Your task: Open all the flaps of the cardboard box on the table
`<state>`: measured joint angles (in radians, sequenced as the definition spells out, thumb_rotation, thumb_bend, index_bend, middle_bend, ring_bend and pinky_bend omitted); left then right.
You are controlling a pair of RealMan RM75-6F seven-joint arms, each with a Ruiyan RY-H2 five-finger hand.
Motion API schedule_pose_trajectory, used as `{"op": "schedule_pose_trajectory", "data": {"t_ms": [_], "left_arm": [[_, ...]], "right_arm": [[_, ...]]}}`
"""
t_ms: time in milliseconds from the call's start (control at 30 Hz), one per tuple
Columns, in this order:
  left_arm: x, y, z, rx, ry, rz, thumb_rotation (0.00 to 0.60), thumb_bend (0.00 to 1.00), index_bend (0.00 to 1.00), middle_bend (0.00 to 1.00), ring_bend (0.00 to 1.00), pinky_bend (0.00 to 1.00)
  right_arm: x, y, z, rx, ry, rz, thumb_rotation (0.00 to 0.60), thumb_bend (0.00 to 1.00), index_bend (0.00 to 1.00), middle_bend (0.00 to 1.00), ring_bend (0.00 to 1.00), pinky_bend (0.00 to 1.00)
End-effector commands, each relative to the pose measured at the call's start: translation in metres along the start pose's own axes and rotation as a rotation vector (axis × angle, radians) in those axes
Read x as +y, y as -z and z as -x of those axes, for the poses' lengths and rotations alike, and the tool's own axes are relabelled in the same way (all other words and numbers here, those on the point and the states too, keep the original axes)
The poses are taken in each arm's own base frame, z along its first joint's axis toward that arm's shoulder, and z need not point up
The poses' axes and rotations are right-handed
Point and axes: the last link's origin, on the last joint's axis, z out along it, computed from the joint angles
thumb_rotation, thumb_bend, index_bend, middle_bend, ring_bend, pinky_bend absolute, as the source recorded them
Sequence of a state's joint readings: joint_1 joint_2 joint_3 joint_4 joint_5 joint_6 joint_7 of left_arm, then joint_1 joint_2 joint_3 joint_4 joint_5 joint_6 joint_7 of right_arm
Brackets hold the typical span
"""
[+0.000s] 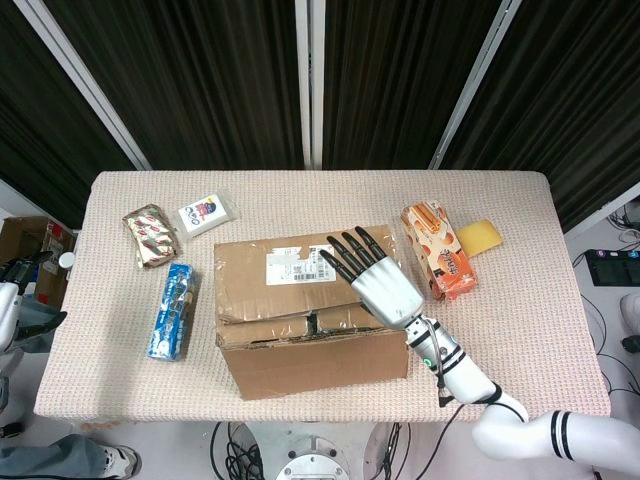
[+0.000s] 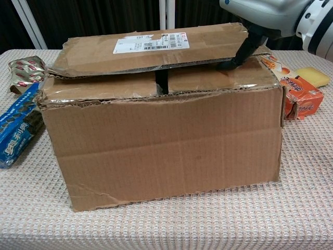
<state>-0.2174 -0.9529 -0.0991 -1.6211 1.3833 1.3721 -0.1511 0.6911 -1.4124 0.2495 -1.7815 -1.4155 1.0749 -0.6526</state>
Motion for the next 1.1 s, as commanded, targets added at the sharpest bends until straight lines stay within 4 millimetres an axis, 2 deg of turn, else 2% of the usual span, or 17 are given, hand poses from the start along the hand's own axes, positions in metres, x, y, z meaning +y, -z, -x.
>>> {"op": "schedule_pose_trajectory", "data": {"t_ms": [33,100,300,567,667,767,933,1100], "left_arm": [[-0.002,0.0,0.0,0.0,0.001,-0.004,0.6,0.15,0.16,0.21,0.19,0.3],[-0.003,0.001,0.0,0.0,0.003,-0.007,0.6,0.15,0.16,0.21,0.19,0.3],[-0.005,0.001,0.002,-0.026,0.012,0.001,0.6,0.15,0.16,0.21,0.19,0.3],[-0.007,-0.001,0.006,-0.064,0.029,0.012,0.6,0.15,0.16,0.21,0.19,0.3],[-0.009,-0.001,0.008,-0.082,0.029,0.014,0.6,0.16,0.16,0.21,0.19,0.3],[-0.011,-0.002,0.009,-0.089,0.028,0.01,0.6,0.16,0.16,0.21,0.19,0.3],[-0.015,-0.001,0.009,-0.088,0.025,0.003,0.598,0.16,0.16,0.21,0.19,0.3],[-0.014,0.0,0.009,-0.088,0.025,0.004,0.6,0.16,0.16,0.21,0.19,0.3]], "right_arm": [[0.0,-0.007,-0.008,0.038,0.0,0.002,0.6,0.11,0.0,0.0,0.0,0.0],[0.0,-0.014,-0.017,0.066,-0.002,0.003,0.6,0.15,0.0,0.0,0.0,0.0],[0.012,-0.048,-0.047,0.121,0.049,0.021,0.6,0.15,0.0,0.0,0.0,0.0],[0.037,-0.109,-0.085,0.188,0.113,0.164,0.6,0.15,0.0,0.0,0.0,0.0],[0.042,-0.125,-0.081,0.135,0.109,0.221,0.6,0.15,0.0,0.0,0.0,0.0],[0.047,-0.131,-0.07,0.08,0.177,0.247,0.6,0.15,0.0,0.0,0.0,0.0],[0.053,-0.129,-0.056,0.055,0.179,0.271,0.6,0.15,0.0,0.0,0.0,0.0],[0.052,-0.123,-0.062,0.083,0.087,0.225,0.6,0.16,0.0,0.0,0.0,0.0]]}}
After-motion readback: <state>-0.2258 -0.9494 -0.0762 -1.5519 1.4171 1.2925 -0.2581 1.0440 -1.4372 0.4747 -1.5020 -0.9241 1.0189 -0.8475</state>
